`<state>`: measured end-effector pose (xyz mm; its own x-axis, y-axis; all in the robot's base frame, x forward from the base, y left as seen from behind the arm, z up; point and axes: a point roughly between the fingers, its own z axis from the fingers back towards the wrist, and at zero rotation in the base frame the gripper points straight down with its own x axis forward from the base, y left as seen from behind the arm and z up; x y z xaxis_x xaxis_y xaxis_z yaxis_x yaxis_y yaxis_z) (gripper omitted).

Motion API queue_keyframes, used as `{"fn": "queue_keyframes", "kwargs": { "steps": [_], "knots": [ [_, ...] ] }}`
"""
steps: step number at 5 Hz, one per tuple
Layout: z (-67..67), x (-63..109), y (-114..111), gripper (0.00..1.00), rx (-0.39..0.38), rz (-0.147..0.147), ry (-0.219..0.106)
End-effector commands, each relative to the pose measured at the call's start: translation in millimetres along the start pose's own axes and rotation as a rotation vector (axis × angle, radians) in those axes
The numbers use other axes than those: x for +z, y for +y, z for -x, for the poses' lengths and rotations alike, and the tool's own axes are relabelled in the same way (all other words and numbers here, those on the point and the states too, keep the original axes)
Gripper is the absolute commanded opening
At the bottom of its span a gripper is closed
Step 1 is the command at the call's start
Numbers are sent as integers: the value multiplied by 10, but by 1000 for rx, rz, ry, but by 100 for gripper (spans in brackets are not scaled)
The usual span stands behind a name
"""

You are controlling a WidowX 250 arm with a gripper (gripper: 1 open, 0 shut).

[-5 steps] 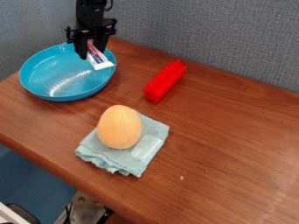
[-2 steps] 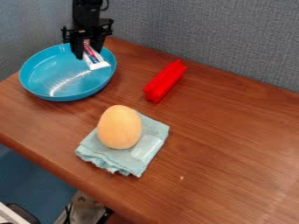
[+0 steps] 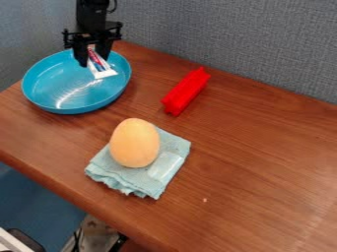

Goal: Put the toothpaste on the blue plate

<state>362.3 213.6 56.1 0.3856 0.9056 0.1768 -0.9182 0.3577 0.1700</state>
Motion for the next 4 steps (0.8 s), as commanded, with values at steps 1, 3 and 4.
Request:
{"fn": "queue_keyframes", "kwargs": {
  "steps": [1,3,4],
  "knots": [
    [-185,294,68,0,30,50,-60],
    [-209,300,91,0,17,51,-57],
    [-218,305,100,0,11,53,-55]
  ]
}}
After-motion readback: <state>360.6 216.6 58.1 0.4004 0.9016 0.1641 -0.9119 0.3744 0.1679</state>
